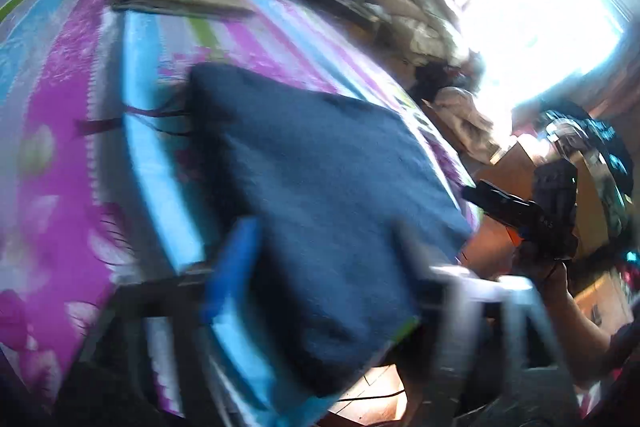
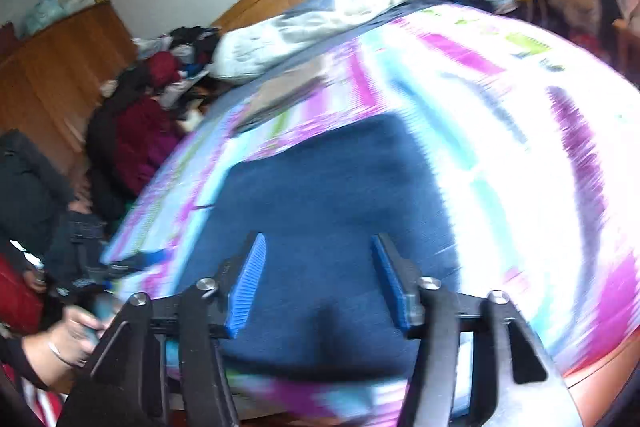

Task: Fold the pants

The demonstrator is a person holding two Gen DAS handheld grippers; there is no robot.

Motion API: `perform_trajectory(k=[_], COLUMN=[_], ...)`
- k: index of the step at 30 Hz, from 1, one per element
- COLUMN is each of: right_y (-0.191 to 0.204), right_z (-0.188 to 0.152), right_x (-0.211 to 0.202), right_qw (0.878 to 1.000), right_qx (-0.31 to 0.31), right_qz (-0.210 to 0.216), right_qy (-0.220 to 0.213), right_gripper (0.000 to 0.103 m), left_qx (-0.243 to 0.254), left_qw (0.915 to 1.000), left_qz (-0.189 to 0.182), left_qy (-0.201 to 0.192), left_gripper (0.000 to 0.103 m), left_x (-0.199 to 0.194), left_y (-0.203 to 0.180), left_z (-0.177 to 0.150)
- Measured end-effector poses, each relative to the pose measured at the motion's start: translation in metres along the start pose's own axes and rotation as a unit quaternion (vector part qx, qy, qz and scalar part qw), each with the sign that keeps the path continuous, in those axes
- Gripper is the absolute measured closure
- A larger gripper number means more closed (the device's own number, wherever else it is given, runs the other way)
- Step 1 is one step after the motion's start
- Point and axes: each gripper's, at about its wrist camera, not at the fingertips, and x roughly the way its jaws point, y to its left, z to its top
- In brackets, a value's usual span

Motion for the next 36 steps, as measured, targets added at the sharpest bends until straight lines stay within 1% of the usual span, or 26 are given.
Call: perform_trajectory(k=[1,2,3,4,5,6,7,10,11,12,13,14,16,18,19,21,22,25,26,28,29,31,32,33,34,36], right_y=[-0.013,-0.023,-0.033,-0.043,-0.050,-0.054,-0.061,-0.068,-0.066,-0.063,-0.052,-0.048,-0.041,-0.051,-0.056,-0.066,-0.069,-0.067,-0.067,-0.066,-0.064,-0.061,-0.062,-0.061,-0.058,-0.041], right_z=[0.009,0.016,0.022,0.026,0.030,0.033,0.036,0.036,0.037,0.034,0.024,0.020,0.014,0.012,0.009,0.008,0.010,0.015,0.018,0.021,0.021,0.017,0.014,0.012,0.009,0.012], right_x=[0.002,0.008,0.013,0.017,0.024,0.030,0.042,0.061,0.070,0.075,0.076,0.082,0.083,0.075,0.068,0.067,0.070,0.088,0.095,0.102,0.103,0.101,0.099,0.096,0.091,0.075], right_qw=[1.000,1.000,0.999,0.998,0.997,0.996,0.996,0.992,0.991,0.989,0.987,0.985,0.984,0.984,0.983,0.975,0.969,0.955,0.954,0.953,0.955,0.962,0.966,0.970,0.973,0.979], right_qx=[-0.006,-0.005,-0.002,0.001,-0.003,-0.010,-0.013,0.005,0.008,-0.001,-0.021,-0.035,-0.058,-0.040,-0.023,0.001,0.010,0.024,0.024,0.025,0.021,0.008,0.012,0.020,0.023,0.008], right_qz=[-0.009,-0.004,0.001,0.011,0.014,0.008,0.014,0.054,0.065,0.071,0.069,0.068,0.065,0.083,0.109,0.167,0.200,0.260,0.264,0.270,0.266,0.243,0.230,0.218,0.207,0.188], right_qy=[0.012,0.027,0.041,0.058,0.076,0.083,0.086,0.113,0.120,0.128,0.141,0.153,0.155,0.151,0.147,0.145,0.143,0.139,0.139,0.133,0.131,0.124,0.118,0.110,0.099,0.073], right_gripper=[0.042,0.042,0.042,0.041,0.035,0.028,0.028,0.027,0.027,0.027,0.026,0.024,0.024,0.024,0.024,0.021,0.020,0.018,0.018,0.019,0.022,0.036,0.049,0.060,0.063,0.072], left_qx=[-0.008,-0.016,-0.025,-0.035,-0.046,-0.055,-0.058,-0.054,-0.052,-0.049,-0.044,-0.043,-0.046,-0.043,-0.040,-0.036,-0.038,-0.051,-0.051,-0.038,-0.028,-0.024,-0.034,-0.069,-0.088,-0.086], left_qw=[0.9999,0.9996,0.9995,0.9993,0.9989,0.9984,0.9978,0.9964,0.9961,0.9960,0.9963,0.9964,0.9959,0.9954,0.9949,0.9939,0.9935,0.9925,0.9925,0.9935,0.9938,0.9947,0.9948,0.9933,0.9912,0.9920], left_qz=[0.014,0.022,0.021,0.015,0.006,-0.007,-0.017,-0.009,-0.003,0.004,0.005,0.003,-0.001,-0.005,-0.011,-0.024,-0.032,-0.051,-0.049,-0.030,-0.018,0.000,0.002,-0.033,-0.055,-0.059], left_qy=[-0.002,-0.002,-0.004,-0.005,0.000,0.011,0.027,0.064,0.071,0.075,0.074,0.073,0.078,0.085,0.092,0.101,0.103,0.099,0.100,0.103,0.106,0.100,0.096,0.087,0.082,0.071], left_gripper=[0.016,0.017,0.016,0.016,0.016,0.016,0.016,0.016,0.016,0.015,0.015,0.014,0.012,0.012,0.012,0.011,0.010,0.003,0.001,0.001,0.003,0.030,0.057,0.073,0.074,0.077], left_x=[0.001,0.004,0.007,0.010,0.017,0.023,0.034,0.061,0.065,0.069,0.074,0.072,0.075,0.074,0.075,0.080,0.080,0.092,0.098,0.107,0.111,0.108,0.105,0.100,0.097,0.092], left_y=[0.010,0.018,0.023,0.028,0.031,0.032,0.033,0.030,0.028,0.027,0.025,0.024,0.022,0.020,0.018,0.014,0.014,0.010,0.006,0.000,-0.004,-0.004,0.002,0.013,0.019,0.014], left_z=[0.005,0.009,0.011,0.014,0.016,0.018,0.017,0.015,0.015,0.014,0.015,0.014,0.015,0.017,0.019,0.020,0.019,0.024,0.026,0.029,0.029,0.029,0.028,0.026,0.024,0.023])
